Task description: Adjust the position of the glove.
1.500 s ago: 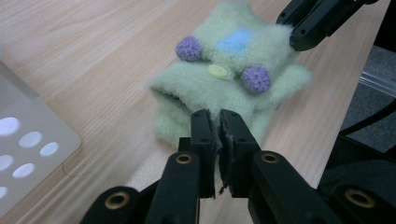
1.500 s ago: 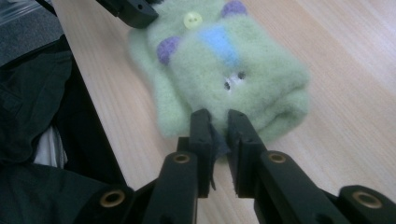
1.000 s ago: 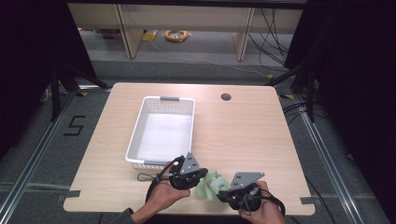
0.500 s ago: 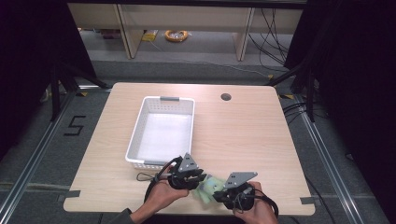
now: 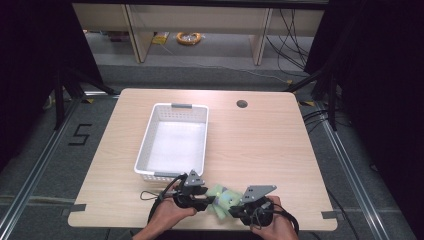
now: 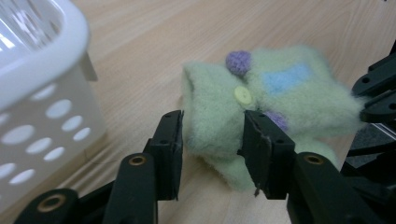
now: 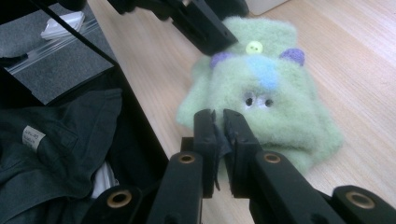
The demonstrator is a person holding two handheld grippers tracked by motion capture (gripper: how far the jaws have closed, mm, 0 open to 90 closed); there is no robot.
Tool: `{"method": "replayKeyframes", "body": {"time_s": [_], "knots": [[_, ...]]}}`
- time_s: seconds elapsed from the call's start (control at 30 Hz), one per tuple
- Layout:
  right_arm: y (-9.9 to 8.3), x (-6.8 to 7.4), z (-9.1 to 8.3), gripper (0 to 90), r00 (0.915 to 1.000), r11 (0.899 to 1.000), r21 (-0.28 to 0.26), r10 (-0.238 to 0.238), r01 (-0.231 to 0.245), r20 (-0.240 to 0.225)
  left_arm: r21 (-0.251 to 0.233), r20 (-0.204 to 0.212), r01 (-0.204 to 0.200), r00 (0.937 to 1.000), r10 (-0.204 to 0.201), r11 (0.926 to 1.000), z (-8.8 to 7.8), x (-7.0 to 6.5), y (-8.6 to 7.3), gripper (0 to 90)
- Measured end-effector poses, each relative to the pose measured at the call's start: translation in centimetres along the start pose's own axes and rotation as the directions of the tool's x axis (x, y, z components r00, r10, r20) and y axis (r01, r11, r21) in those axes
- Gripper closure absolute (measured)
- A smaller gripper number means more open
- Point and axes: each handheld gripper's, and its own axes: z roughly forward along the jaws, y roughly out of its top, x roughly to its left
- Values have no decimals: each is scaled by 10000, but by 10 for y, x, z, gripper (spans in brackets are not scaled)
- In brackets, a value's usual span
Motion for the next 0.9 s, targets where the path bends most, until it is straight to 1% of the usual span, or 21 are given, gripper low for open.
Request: {"method": "replayKeyframes", "body": {"time_s": [0.03, 0.1, 0.13, 0.17, 0.2, 0.23, 0.27, 0.3, 0.33, 0.37, 0.4, 0.43, 0.47, 0.53, 0.63, 0.7, 0.73, 0.77, 0.83, 0.87, 0.9], "knots": [[0, 1, 2, 851, 10000, 9999, -86, 69, -69, 7, 73, 94, 1, 10000, -2, 10000, 1, 1, 0, 607], [-1, 0, 2, 851, 10000, 10000, 64, 4, -4, -23, -118, 200, 269, 9994, -267, 9996, 3, -1, -1, 661], [-1, 0, 2, 851, 9999, 9999, 76, -108, 108, -16, -70, 152, 7, 9999, -6, 10000, 2, 0, 0, 696], [-2, 1, 4, 852, 10000, 9999, -95, -95, 95, 3, -82, 145, -109, 9998, 110, 9999, 1, 0, 0, 748], [-1, 1, 3, 853, 10000, 10000, 12, -47, 47, -23, -127, 119, -164, 9998, 165, 9998, -1, -1, 1, 797], [-1, 2, 2, 854, 10000, 9999, 156, -47, 49, -72, -219, 127, -156, 9998, 158, 9996, -2, -2, 2, 810], [-1, 2, 3, 855, 10000, 9999, 88, -77, 78, -55, -188, 179, -189, 9997, 193, 9996, -3, -3, 4, 816], [0, 3, 2, 855, 9999, 9999, 100, -100, 101, -97, -208, 160, -406, 9990, 409, 9990, -5, -4, 6, 819], [0, 2, 1, 856, 9996, 9996, -4, -265, 265, -55, -272, 109, -364, 9993, 368, 9990, -6, -5, 8, 821], [1, 3, -1, 856, 9998, 9998, 42, -188, 189, -38, -325, 123, -539, 9984, 543, 9980, -7, -5, 12, 823], [2, 4, -1, 856, 9996, 9996, -136, -264, 263, -49, -324, 163, -622, 9979, 627, 9975, -8, -4, 15, 824], [3, 5, -3, 856, 9996, 9995, -130, -288, 287, -73, -361, 113, -613, 9980, 618, 9975, -8, -5, 18, 825], [4, 6, -3, 856, 9997, 9993, -282, -247, 245, -67, -643, 54, -511, 9987, 515, 9966, -8, -7, 24, 826], [8, 12, -5, 857, 9994, 9982, -505, -329, 327, -39, -629, 73, -806, 9967, 812, 9948, -9, -8, 34, 827], [14, 16, -3, 862, 9993, 9979, -547, -356, 349, -115, -685, 237, -1000, 9945, 1018, 9926, -4, -10, 48, 828], [18, 16, 2, 863, 9993, 9967, -733, -361, 356, -66, -475, 214, -1162, 9929, 1173, 9921, -1, -11, 53, 827], [19, 15, 4, 864, 9993, 9975, -598, -379, 374, -66, -360, 196, -1232, 9921, 1239, 9917, 3, -11, 55, 827], [21, 14, 7, 864, 9993, 9981, -485, -374, 370, -76, -232, 319, -1415, 9893, 1422, 9897, 7, -9, 57, 827], [22, 12, 15, 865, 9992, 9969, -679, -389, 386, -28, -29, 314, -1249, 9917, 1249, 9922, 14, -6, 55, 827], [22, 11, 16, 865, 9996, 9986, -464, -268, 266, -34, 307, 370, -1464, 9887, 1453, 9887, 17, -1, 54, 826], [22, 9, 19, 900, 9998, 9989, -421, -208, 207, -22, 359, 360, -1352, 9903, 1339, 9902, 19, 2, 51, 824]]}}
